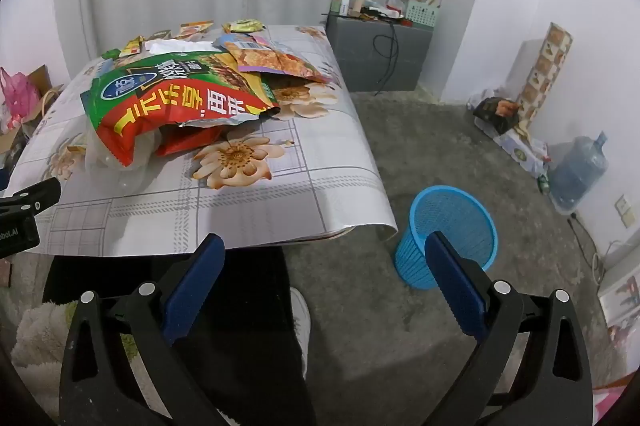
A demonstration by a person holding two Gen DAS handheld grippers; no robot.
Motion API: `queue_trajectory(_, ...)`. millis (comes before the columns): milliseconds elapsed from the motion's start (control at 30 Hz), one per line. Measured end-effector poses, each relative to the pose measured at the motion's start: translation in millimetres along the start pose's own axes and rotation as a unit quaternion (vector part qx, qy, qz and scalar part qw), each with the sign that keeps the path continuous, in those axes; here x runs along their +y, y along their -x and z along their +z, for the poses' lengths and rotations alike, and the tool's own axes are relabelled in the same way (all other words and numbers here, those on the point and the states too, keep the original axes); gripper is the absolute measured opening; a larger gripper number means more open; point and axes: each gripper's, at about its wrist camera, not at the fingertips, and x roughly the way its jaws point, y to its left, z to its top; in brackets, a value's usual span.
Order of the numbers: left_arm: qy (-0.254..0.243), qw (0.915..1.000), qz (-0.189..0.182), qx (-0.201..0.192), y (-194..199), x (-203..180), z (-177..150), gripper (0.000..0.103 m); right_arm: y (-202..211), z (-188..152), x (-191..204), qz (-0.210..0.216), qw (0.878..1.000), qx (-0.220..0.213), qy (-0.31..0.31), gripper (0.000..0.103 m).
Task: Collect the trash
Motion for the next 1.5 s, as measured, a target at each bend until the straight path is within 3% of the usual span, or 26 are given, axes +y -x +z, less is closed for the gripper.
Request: queue_trajectory(1500, -0.005, 1.0, -0.002, 0.007, -6.6, -7.1, -4.5, 0.098, -1.0, 0.4, -2.8, -0.001, 1.0, -0.004, 0.0, 0.095)
